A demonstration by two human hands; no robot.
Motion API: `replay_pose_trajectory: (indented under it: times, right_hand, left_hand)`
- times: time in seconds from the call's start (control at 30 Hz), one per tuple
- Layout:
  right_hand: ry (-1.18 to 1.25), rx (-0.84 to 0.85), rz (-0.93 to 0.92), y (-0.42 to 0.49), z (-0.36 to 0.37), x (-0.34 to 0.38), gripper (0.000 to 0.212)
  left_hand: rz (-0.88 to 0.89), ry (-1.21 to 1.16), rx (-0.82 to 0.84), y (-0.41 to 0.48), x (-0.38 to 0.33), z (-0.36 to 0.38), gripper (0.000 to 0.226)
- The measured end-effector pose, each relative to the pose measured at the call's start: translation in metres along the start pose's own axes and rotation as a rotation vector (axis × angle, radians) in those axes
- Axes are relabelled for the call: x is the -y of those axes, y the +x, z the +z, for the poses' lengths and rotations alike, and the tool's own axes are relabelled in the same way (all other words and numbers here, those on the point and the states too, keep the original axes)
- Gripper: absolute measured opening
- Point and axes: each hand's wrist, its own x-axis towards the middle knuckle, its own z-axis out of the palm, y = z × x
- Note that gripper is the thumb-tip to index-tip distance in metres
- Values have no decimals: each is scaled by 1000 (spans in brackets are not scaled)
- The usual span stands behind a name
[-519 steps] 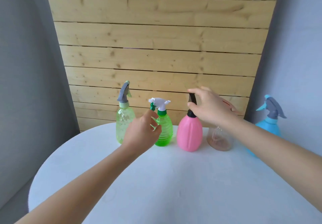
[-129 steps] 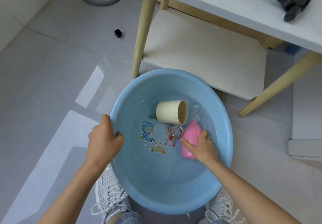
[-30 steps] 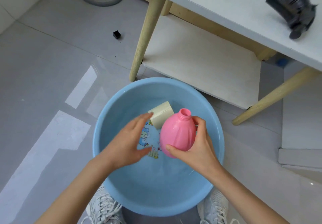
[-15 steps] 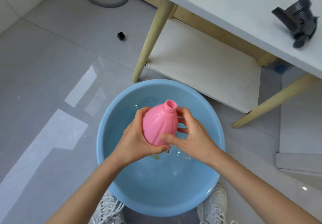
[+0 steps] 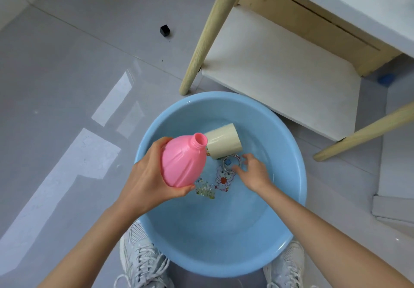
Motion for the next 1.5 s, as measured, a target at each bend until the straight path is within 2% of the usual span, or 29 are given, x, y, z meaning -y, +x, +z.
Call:
replay_pose_trajectory:
  times: [0.1,0.27,0.37,0.5,0.67,0.73,0.8,0.9,0.97,1.17,1.27,1.37,1.43,1.5]
  right_hand:
    - [69,-10,68,8,6,-1,53]
    - [140,-32,57,12,13,4,23]
    - [220,-27,23,7,12,10,12]
    - [397,93,-18,-4,0,17,20]
    - [975,429,304,-17,-17,21,23]
    - [1071,486,396,-18,-22,19,29]
    - [1072,491,408,-19,-23,20,34]
    - [984,417,337,-17,-25,22,42]
    - [827,362,267,-20,-29,25,45]
    - [-42,60,-124,-27,-35,10,37]
    - [-335,-143,-342,-31,-29,-2,29]
    - [-475,-382,-462,-31,-20,-13,29]
    - [-520,-421,-471,-33,-17,-16,17]
    - [-531,-407,-447,-33,-13,-18,20]
  left_hand:
    - [15,31,6,-2,2,2,97]
    - [19,75,-15,-7,8,4,97]
    - [29,112,-18,-8,12,4,96]
    - [37,207,-32,-9,13,11,95]
    - [20,325,-91,-9,13,25,103]
    - [28,325,-113,-8,14,28,104]
    - [38,324,-127,-8,15,28,104]
    - [55,326,-134,-9,15,28,103]
    - [71,321,-141,-9,16,28,103]
    - [92,314,-161,-9,16,29,99]
    - [91,324,-151,-9,17,30,99]
    - [90,318,-150,-9,17,30,98]
    - [89,313,-152,-9,17,30,98]
    - [90,314,-152,-9,17,30,98]
